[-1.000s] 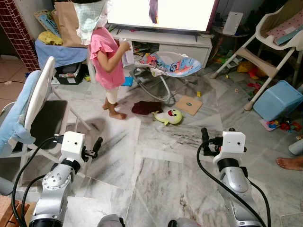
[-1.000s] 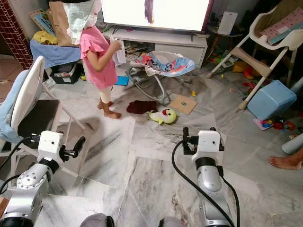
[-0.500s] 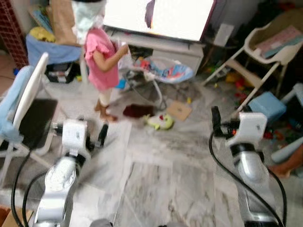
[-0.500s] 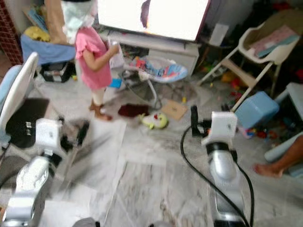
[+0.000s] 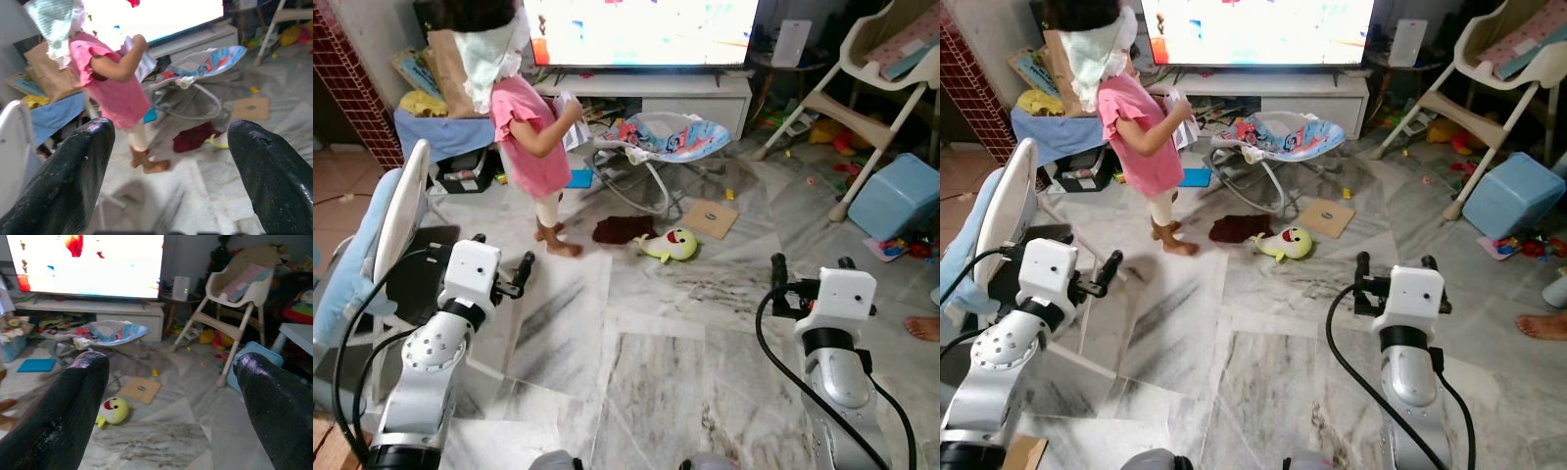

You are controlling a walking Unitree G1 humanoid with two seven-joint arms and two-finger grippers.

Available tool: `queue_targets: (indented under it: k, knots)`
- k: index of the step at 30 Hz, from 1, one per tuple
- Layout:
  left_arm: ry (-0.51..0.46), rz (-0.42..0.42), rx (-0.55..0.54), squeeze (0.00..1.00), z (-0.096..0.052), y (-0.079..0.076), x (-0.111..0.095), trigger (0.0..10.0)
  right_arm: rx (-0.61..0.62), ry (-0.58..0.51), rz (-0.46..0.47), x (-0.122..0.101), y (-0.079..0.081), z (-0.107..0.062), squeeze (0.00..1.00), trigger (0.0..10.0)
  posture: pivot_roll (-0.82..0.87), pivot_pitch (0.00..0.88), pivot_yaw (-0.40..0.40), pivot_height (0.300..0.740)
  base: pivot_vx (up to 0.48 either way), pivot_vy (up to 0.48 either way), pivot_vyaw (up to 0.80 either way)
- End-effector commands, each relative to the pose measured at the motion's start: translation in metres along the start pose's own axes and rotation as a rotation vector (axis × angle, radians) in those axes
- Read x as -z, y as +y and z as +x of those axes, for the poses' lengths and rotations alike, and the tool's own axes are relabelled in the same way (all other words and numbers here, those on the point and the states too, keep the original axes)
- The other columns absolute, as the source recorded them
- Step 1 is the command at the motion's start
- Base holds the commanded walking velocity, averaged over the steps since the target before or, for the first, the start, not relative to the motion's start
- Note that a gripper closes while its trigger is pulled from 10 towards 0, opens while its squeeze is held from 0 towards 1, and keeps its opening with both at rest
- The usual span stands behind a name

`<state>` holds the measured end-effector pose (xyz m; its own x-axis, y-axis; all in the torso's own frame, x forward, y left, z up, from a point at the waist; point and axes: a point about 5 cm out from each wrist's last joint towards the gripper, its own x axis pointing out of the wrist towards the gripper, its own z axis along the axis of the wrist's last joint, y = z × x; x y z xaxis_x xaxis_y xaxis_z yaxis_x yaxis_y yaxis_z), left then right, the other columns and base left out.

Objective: Restocking fridge

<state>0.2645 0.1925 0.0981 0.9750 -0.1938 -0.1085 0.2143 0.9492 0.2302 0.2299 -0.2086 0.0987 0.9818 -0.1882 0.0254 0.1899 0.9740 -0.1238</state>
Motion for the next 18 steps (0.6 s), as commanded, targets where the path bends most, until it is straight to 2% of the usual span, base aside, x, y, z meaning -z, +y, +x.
queue_targets:
  k: [1, 4, 5, 6, 7, 10, 13, 15, 18]
  knots:
    - [0.007, -0.004, -0.008, 0.0, -0.001, -0.001, 0.0, 10.0, -0.064, -0.051, -0.022, -0.014, 0.007, -0.001, 0.0, 10.0, -0.11, 0.0, 0.038, 0.74, 0.0, 0.0, 0.0]
    - [0.008, -0.042, -0.026, 0.0, -0.005, -0.005, 0.0, 10.0, -0.11, -0.037, -0.05, -0.017, 0.012, -0.005, 0.0, 10.0, -0.11, 0.0, 0.016, 0.74, 0.0, 0.0, 0.0]
    - [0.004, -0.059, -0.028, 0.0, -0.008, -0.01, 0.0, 10.0, -0.103, 0.0, 0.018, -0.013, 0.012, -0.007, 0.0, 10.0, -0.11, 0.0, -0.011, 0.74, 0.0, 0.0, 0.0]
    - [0.004, -0.059, -0.028, 0.0, -0.008, -0.01, 0.0, 10.0, -0.103, 0.0, 0.018, -0.013, 0.012, -0.007, 0.0, 10.0, -0.11, 0.0, -0.011, 0.74, 0.0, 0.0, 0.0]
    - [-0.031, -0.02, 0.013, 0.0, -0.008, -0.019, -0.005, 10.0, -0.11, 0.011, 0.045, -0.011, 0.017, -0.006, 0.0, 10.0, -0.09, 0.0, -0.021, 0.74, 0.0, 0.0, 0.0]
    - [-0.067, 0.033, 0.055, 0.0, -0.008, -0.025, -0.01, 10.0, -0.117, 0.009, 0.054, -0.011, 0.019, -0.003, 0.0, 10.0, -0.09, 0.0, -0.022, 0.74, 0.0, 0.0, 0.0]
    - [-0.071, 0.045, 0.058, 0.0, -0.009, -0.023, -0.011, 10.0, -0.12, 0.01, 0.066, -0.013, 0.021, -0.003, 0.0, 10.0, -0.07, 0.0, -0.022, 0.74, -0.178, 0.0, 0.0]
    - [-0.05, 0.044, 0.015, 0.0, -0.013, -0.013, -0.012, 10.0, -0.109, 0.005, 0.109, -0.015, 0.023, 0.008, 0.0, 10.0, -0.04, 0.0, -0.014, 0.74, -0.266, 0.0, 0.0]
    - [-0.034, 0.063, 0.02, 0.0, -0.018, -0.009, -0.011, 10.0, -0.111, 0.013, 0.123, -0.013, 0.028, 0.007, 0.0, 10.0, -0.03, 0.0, -0.002, 0.74, -0.27, 0.0, 0.0]
